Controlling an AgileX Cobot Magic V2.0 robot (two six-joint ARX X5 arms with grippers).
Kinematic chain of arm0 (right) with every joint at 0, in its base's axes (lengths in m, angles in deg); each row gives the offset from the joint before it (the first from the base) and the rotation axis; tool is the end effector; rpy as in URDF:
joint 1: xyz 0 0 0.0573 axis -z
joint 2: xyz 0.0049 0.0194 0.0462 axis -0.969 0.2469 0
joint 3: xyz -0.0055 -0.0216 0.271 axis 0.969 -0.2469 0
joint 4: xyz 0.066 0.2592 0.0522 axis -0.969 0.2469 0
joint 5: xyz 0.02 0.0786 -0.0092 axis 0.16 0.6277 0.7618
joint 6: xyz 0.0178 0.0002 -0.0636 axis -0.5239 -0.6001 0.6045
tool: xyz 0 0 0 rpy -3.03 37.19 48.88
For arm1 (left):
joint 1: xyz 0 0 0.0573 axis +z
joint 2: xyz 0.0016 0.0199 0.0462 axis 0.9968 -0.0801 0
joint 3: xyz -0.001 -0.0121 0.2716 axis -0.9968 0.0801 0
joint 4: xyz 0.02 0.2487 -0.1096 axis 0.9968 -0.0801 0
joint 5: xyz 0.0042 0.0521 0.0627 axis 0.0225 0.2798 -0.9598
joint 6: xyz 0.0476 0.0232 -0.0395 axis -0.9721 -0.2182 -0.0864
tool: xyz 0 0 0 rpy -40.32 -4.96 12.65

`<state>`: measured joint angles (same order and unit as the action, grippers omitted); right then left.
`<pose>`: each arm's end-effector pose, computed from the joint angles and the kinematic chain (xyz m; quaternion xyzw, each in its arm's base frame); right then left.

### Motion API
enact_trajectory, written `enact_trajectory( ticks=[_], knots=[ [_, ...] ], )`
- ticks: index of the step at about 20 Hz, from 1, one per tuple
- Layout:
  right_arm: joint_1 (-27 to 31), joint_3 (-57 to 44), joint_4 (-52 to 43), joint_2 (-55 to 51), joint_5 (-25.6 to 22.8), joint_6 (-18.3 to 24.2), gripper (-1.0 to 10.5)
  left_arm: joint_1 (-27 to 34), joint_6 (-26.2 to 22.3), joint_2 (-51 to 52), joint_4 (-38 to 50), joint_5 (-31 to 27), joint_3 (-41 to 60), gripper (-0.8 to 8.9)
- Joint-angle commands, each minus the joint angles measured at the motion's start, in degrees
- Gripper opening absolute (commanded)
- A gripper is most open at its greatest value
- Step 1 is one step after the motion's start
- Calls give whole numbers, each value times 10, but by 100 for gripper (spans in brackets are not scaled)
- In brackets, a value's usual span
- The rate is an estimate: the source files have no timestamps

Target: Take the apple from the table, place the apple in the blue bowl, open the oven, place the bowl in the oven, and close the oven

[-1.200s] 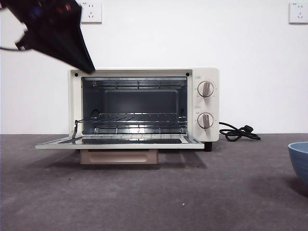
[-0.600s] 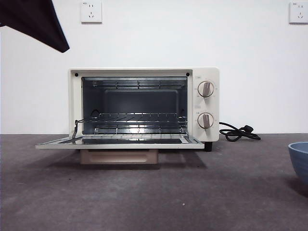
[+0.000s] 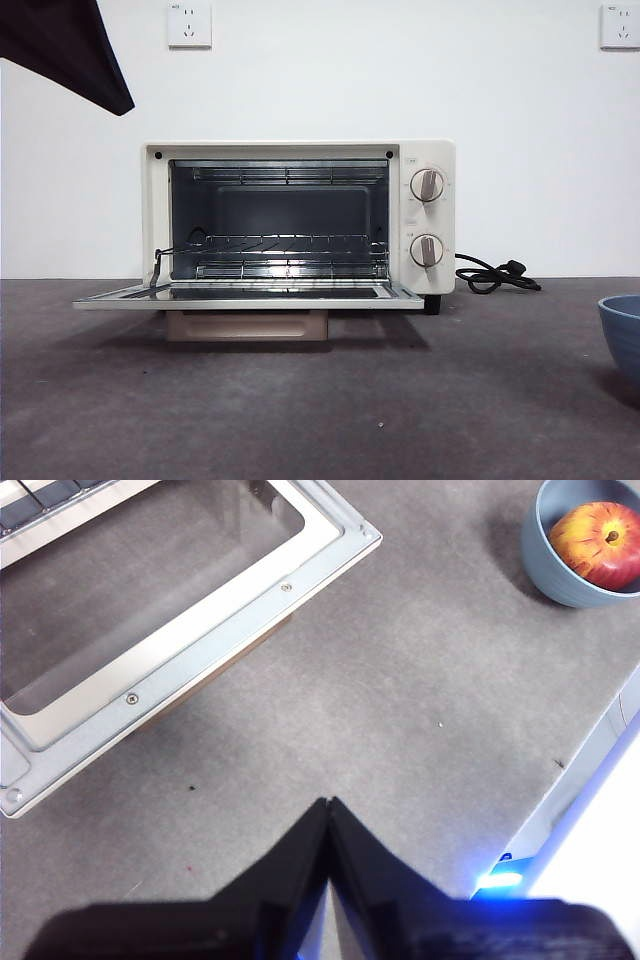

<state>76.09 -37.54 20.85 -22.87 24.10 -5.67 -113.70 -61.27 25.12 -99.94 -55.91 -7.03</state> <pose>0.1943 0.0014 0.2152 0.1525 0.6087 -0.0869 0.7737 0.1998 -0.1227 0.2952 0.0851 0.4154 -0.3608 0.8307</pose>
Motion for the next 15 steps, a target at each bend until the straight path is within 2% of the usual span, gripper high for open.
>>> enact_trajectory(
  ticks=[1,11,12,13,15],
  knots=[
    [0,-4,-11,25,0,10,195,-2,-8,2,-1,3,7,-6],
    [1,-14,-62,141,-10,18,183,-2,-9,2,-12,3,7,-6],
    [1,-15,-64,147,-11,19,118,-2,-10,2,-13,3,7,-6],
    [1,-15,-68,147,-11,21,-5,-2,-10,2,-14,3,7,-6],
    [1,-15,-76,145,-12,20,-9,-2,-11,2,-14,3,7,-6]
  ],
)
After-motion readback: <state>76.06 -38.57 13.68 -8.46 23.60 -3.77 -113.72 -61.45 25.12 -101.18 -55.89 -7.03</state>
